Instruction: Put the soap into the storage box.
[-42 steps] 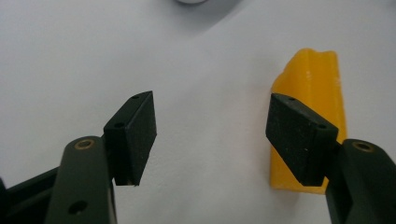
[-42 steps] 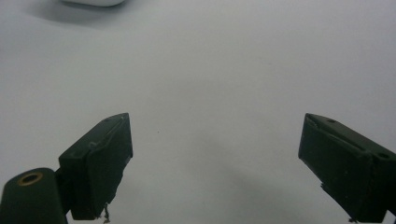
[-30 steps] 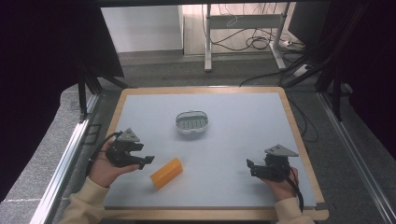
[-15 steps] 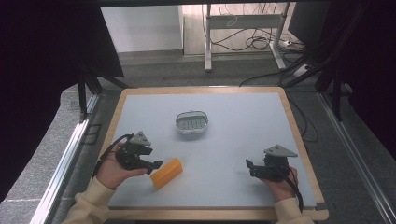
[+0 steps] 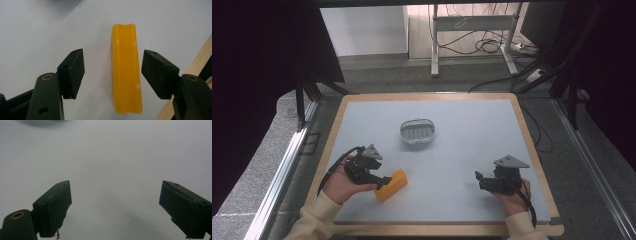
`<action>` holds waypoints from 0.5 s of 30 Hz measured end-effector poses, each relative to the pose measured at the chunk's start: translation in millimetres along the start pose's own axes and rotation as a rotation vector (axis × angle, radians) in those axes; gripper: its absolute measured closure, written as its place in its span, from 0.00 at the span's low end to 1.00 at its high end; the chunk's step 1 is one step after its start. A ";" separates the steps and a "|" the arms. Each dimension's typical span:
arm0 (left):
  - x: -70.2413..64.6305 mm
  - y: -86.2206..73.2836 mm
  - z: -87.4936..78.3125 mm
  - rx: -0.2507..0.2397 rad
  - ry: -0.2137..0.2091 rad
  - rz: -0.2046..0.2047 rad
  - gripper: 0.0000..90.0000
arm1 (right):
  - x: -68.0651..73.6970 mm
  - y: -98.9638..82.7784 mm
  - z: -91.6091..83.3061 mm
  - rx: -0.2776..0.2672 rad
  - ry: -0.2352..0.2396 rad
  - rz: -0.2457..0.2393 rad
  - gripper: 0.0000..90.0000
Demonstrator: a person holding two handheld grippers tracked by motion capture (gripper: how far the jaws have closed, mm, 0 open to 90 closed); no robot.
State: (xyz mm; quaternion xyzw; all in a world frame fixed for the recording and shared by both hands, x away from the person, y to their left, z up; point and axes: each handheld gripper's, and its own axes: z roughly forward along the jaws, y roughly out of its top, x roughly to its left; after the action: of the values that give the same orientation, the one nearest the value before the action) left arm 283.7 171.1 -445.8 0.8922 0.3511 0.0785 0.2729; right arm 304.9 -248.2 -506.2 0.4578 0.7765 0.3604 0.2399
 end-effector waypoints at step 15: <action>-12.9 7.0 26.7 0.090 0.005 -0.008 0.39 | -0.4 -0.4 -0.3 -0.007 -0.001 0.008 0.12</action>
State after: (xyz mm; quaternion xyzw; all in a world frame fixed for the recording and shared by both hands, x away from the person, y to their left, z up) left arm 287.0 146.7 -463.7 0.9020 0.3585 0.0637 0.2320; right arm 304.6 -248.8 -506.3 0.4603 0.7733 0.3639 0.2402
